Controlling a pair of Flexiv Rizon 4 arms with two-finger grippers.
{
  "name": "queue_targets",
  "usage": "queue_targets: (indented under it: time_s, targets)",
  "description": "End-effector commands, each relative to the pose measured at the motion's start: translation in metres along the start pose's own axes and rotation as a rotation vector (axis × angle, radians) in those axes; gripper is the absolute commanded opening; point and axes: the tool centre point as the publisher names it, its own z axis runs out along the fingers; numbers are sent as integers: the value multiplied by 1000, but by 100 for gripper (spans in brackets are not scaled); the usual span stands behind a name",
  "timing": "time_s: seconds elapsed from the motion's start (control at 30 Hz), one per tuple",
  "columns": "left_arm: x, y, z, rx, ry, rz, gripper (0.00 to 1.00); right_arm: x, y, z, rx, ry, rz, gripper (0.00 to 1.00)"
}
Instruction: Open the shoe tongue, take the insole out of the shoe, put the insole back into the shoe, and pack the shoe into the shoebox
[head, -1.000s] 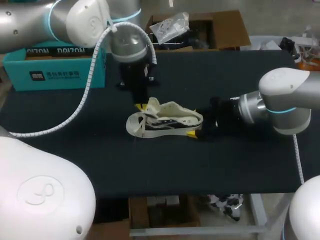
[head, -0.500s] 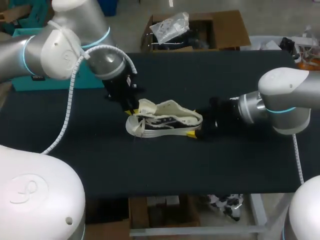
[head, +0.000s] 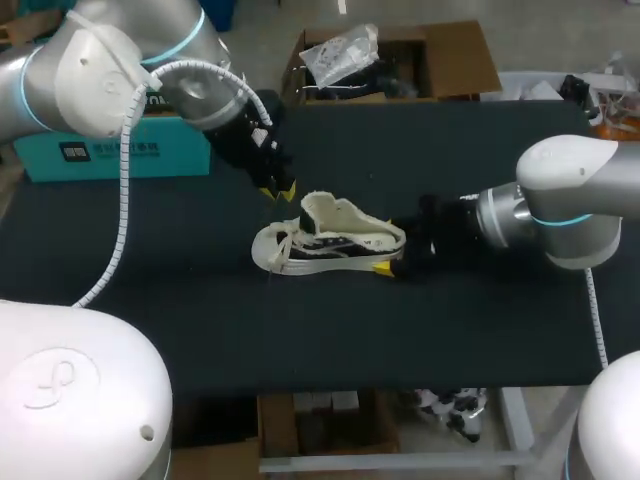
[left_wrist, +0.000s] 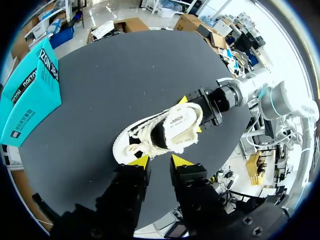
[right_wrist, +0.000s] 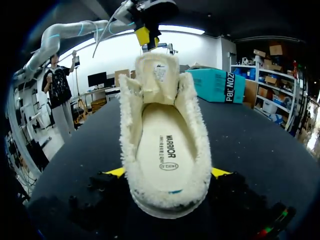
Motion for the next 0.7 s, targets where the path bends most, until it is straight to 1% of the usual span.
queue_targets:
  time_s: [0.03,0.1,0.13,0.17,0.2,0.63,0.67,0.7]
  targets:
    - [16,-15,-12,-282,74,590,0,-1,-4,2,-1,0,0,0]
    - [20,-17,-9,-450,283,916,0,-1,-4,2,-1,0,0,0]
    - [22,-24,-7,-519,381,1038,0,-1,-4,2,-1,0,0,0]
    - [24,-30,-1,-547,377,1089,0,-1,-4,2,-1,0,0,0]
    - [28,-38,5,-558,331,1064,0,-1,-4,2,-1,0,0,0]
    - [28,-38,5,-558,331,1064,0,-1,-4,2,-1,0,0,0]
    - [28,-39,7,-529,329,1077,0,-1,-4,2,-1,0,0,0]
    - [29,-38,9,-503,366,1077,0,-1,-4,2,-1,0,0,0]
